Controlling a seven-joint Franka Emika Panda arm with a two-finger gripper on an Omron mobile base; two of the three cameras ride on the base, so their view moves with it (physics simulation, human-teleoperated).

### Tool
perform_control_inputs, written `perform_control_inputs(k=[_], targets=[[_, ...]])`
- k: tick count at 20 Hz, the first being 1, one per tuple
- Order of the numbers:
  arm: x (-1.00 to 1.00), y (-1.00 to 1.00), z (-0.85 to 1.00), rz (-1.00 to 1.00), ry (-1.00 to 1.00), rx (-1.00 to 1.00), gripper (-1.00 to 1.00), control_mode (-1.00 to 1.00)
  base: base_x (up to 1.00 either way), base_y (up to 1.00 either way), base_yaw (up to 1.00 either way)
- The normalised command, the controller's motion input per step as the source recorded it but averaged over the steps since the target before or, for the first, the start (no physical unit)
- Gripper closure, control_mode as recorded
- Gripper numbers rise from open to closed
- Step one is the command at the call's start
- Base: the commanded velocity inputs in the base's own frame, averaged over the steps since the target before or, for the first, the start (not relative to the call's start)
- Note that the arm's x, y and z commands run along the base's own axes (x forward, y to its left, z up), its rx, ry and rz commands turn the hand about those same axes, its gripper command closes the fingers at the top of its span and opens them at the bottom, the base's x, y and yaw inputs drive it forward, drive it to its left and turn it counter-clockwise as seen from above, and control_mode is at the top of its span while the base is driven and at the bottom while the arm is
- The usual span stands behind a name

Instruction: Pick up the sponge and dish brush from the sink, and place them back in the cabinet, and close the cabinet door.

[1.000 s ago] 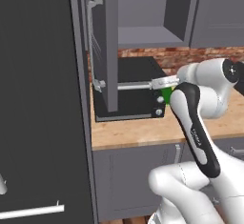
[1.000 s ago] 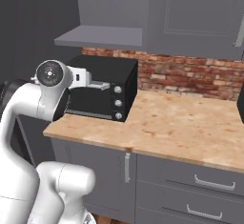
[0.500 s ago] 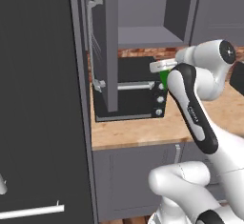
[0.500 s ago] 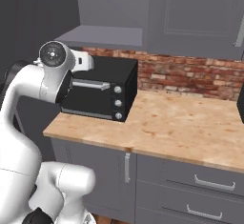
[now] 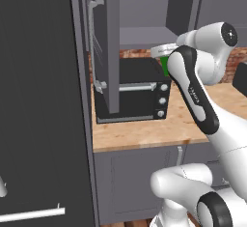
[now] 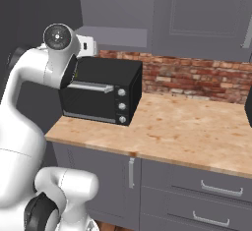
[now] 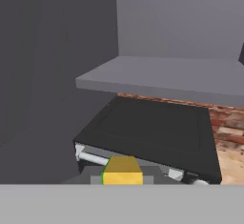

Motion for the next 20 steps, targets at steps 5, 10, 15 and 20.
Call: perform_control_inputs(k=[5, 10, 15, 20], targets=[[0.34, 0.0, 0.25, 0.0, -0.08, 0.0, 1.0, -1.0, 0.0, 0.0, 0.0], [0.37, 0.0, 0.24, 0.0, -0.07, 0.0, 1.0, -1.0, 0.0, 0.0, 0.0], [0.44, 0.03, 0.2, 0.0, -0.05, 0.0, 1.0, -1.0, 0.0, 0.0, 0.0], [0.47, 0.04, 0.2, 0.0, -0.01, 0.0, 1.0, -1.0, 0.0, 0.0, 0.0]])
